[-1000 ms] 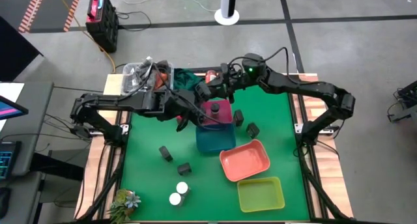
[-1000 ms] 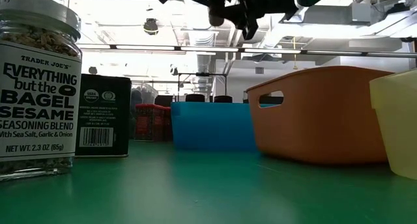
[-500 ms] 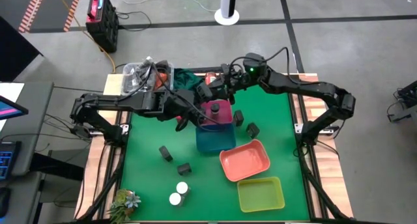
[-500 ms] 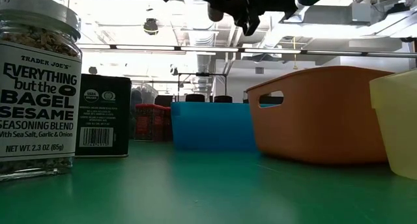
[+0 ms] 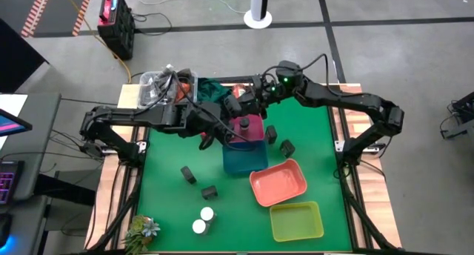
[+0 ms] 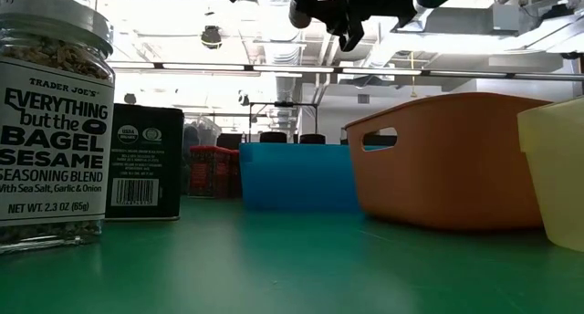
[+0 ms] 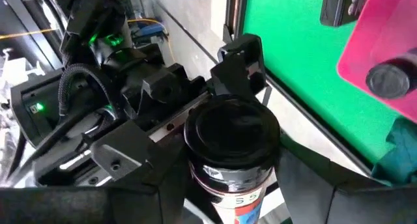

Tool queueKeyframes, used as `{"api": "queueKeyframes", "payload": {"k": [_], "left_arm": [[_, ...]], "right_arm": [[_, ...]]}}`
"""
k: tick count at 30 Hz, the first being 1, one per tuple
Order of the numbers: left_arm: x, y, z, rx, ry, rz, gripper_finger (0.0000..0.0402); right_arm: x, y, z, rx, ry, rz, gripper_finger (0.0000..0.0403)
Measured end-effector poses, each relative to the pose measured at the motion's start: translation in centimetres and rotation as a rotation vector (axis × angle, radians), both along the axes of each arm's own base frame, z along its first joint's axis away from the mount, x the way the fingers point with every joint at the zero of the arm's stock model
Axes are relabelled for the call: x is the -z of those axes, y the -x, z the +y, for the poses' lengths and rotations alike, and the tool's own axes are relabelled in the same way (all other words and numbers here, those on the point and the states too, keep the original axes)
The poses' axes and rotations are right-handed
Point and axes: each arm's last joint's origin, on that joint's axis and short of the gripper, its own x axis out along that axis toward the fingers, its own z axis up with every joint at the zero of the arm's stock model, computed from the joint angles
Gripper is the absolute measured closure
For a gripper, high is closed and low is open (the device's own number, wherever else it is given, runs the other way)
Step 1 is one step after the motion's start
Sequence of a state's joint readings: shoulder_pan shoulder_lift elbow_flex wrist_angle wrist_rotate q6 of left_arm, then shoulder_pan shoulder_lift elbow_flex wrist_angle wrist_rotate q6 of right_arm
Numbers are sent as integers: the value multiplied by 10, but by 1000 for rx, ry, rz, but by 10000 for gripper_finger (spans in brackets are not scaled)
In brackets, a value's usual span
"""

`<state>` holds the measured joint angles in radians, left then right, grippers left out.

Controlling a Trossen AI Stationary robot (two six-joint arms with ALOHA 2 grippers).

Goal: Sort spices by type
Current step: Put the black seasoning bottle into the pink bin

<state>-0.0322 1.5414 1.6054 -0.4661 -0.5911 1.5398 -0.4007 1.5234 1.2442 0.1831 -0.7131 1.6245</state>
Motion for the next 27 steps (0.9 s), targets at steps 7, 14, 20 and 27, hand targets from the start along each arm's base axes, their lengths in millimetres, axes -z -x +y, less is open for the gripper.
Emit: {"api": "queueKeyframes", "payload": {"k": [7, 14, 20, 27], "left_arm": [[0, -1, -1, -5, 58, -35, 211], [0, -1, -2, -10, 123, -75, 210], [1, -1, -2, -23, 156, -94, 212], [1, -1, -3, -58, 238, -149, 213]], "right_arm": [[0, -1, 3, -9, 3, -4, 93], [0, 4, -8, -11, 7, -7, 77], [5, 8, -17, 2, 45, 27, 77], [14, 18, -34, 32, 126, 85, 76]]}}
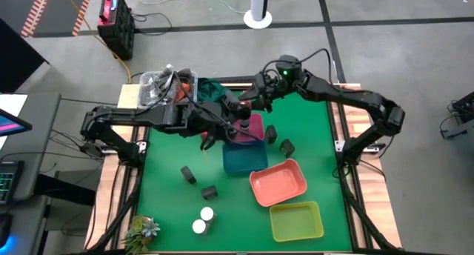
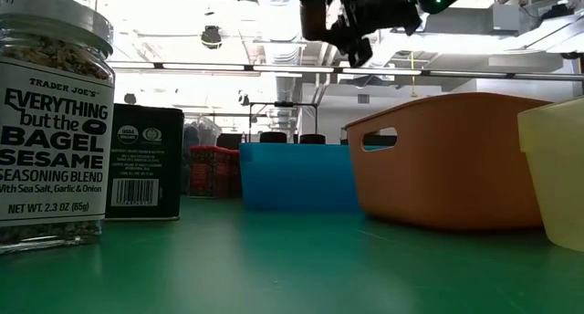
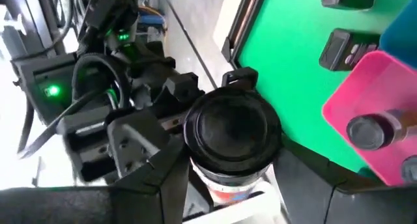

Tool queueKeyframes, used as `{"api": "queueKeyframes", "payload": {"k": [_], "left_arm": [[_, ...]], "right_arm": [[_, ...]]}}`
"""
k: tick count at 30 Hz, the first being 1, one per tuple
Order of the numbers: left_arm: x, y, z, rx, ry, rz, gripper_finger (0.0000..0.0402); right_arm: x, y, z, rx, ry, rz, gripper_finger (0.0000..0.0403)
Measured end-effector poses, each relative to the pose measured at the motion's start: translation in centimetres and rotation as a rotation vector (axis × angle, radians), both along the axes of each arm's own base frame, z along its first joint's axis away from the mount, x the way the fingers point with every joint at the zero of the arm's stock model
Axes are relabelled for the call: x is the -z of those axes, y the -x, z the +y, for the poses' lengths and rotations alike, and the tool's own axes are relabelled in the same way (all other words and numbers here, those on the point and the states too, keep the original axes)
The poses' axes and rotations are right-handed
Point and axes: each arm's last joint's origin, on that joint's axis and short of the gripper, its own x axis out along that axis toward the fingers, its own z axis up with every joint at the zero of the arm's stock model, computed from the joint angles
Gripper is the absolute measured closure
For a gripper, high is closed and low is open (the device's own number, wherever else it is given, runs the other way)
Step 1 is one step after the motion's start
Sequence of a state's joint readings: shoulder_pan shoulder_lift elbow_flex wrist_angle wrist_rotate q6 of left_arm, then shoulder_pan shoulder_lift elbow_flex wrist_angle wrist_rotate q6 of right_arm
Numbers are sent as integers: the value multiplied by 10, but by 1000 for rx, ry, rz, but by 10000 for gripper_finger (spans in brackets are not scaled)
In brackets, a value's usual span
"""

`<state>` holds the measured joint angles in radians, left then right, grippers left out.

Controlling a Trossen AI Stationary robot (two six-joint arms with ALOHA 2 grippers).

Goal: Sort spices by type
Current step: Put the black seasoning bottle into the pink bin

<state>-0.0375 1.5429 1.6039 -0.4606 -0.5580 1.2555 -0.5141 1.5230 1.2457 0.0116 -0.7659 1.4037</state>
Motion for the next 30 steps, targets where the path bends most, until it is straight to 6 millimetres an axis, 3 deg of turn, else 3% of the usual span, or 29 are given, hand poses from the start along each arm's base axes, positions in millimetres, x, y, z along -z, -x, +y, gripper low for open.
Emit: {"api": "queueKeyframes", "payload": {"k": [10, 17, 22, 30], "left_arm": [[0, 0, -2, -22, 99, -61, 213], [3, 1, -3, -36, 178, -61, 213], [12, 2, 3, -53, 272, -51, 214], [38, -4, 34, -61, 406, -105, 215]], "right_arm": [[7, 17, -27, 85, 36, 49, 76], [10, 39, -48, 156, 97, 103, 76], [1, 62, -51, 223, 191, 150, 76], [-20, 87, -39, 266, 271, 154, 76]]}}
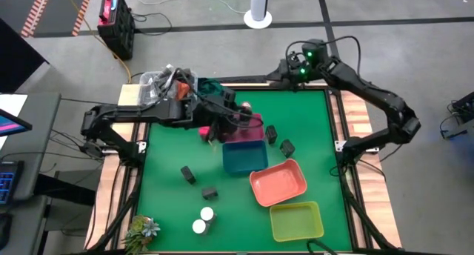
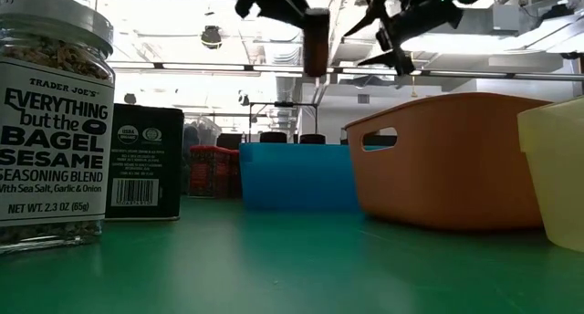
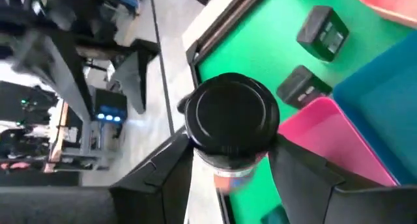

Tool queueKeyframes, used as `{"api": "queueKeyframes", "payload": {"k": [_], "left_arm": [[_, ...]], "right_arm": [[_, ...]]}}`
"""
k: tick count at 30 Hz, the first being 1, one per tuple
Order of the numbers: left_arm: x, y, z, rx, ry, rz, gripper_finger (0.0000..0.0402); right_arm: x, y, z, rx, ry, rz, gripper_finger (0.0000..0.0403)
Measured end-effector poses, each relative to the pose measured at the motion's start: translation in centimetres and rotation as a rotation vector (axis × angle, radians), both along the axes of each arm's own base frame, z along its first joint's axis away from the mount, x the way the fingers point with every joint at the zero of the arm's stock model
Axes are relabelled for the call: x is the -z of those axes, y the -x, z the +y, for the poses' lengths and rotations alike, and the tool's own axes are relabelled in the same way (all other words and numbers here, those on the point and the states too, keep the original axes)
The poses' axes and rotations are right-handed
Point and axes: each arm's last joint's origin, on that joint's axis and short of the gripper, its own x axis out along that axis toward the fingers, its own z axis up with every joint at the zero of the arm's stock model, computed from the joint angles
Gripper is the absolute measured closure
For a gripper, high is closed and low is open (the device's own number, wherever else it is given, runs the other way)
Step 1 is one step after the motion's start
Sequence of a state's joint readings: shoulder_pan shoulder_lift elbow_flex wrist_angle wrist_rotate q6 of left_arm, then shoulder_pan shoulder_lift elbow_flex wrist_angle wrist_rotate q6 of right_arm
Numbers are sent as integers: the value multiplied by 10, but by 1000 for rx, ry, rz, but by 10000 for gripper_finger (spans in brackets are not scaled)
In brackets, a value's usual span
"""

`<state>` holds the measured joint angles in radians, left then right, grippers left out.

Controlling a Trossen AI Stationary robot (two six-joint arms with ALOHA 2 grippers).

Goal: Sort spices by type
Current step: Put the black seasoning bottle into the pink bin, then adjust the black seasoning bottle in the pink bin

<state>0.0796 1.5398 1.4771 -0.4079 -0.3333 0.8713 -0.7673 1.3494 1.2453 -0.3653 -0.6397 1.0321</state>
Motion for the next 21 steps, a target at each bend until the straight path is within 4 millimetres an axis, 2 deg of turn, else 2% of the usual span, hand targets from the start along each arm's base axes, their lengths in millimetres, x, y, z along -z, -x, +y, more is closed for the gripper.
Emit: {"api": "queueKeyframes", "payload": {"k": [4, 10, 16, 21], "left_arm": [[15, -3, 7, 48, 37, -16, 231], [36, -3, 5, 57, 104, -8, 272], [30, -6, 4, -114, 181, -145, 286], [19, -4, 4, -131, 219, -153, 286]], "right_arm": [[-8, 6, 12, 10, 26, 10, 76], [-18, 12, 27, 10, 50, 4, 76], [-9, 5, 49, -82, 46, 109, 76], [-5, -4, 61, -165, 98, 131, 76]]}}
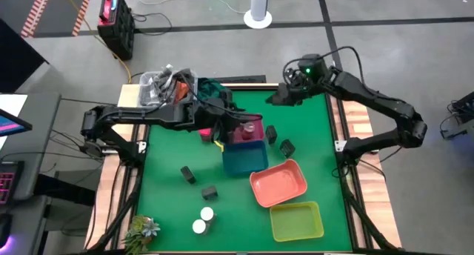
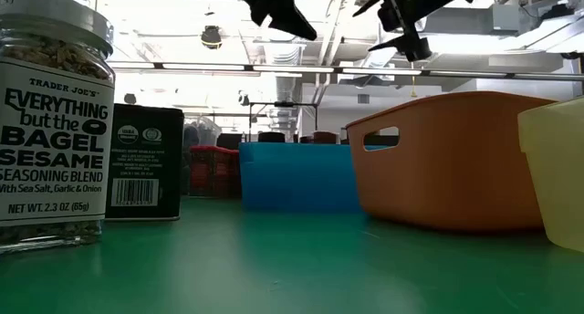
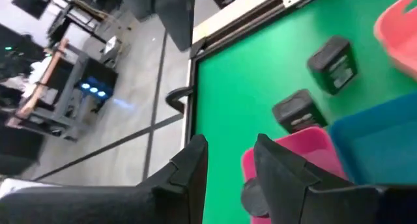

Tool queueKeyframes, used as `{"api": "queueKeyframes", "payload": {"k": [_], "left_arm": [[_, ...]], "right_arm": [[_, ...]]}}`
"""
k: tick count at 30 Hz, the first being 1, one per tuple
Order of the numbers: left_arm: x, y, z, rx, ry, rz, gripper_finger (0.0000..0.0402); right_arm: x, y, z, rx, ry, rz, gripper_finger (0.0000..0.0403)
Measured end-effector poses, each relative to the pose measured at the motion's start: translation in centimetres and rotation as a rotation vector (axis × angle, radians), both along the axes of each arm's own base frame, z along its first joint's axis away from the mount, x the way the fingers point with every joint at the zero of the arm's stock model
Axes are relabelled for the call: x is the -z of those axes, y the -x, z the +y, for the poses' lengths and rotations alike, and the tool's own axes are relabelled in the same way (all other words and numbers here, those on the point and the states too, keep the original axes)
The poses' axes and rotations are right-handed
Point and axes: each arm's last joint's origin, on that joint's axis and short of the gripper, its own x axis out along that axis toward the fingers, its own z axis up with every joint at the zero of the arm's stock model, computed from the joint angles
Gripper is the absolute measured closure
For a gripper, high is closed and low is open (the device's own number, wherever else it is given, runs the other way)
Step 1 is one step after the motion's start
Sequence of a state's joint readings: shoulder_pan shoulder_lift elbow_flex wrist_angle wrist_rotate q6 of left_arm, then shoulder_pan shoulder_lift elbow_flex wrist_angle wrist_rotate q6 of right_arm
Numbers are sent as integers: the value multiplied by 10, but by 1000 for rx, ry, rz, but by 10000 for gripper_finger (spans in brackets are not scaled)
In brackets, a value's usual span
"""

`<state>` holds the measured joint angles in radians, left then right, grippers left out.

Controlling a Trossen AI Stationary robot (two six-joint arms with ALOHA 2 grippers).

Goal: Sort spices by type
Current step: Adjust the black seasoning bottle in the pink bin

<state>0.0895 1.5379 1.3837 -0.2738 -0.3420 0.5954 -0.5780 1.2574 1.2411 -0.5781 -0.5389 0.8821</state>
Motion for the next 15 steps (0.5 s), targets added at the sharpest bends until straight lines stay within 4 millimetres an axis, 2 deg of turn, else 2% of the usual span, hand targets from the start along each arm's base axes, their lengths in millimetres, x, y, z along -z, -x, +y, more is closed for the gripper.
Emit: {"api": "queueKeyframes", "payload": {"k": [4, 8, 15], "left_arm": [[-4, 4, 0, -40, 84, 28, 286], [-10, 9, 4, -126, 213, 19, 286], [-1, 16, 8, -243, 488, 27, 286]], "right_arm": [[2, -6, 12, -46, 49, 33, 76], [12, -9, 28, -39, 121, 164, 76], [34, -32, 54, -80, 215, 339, 76]]}}
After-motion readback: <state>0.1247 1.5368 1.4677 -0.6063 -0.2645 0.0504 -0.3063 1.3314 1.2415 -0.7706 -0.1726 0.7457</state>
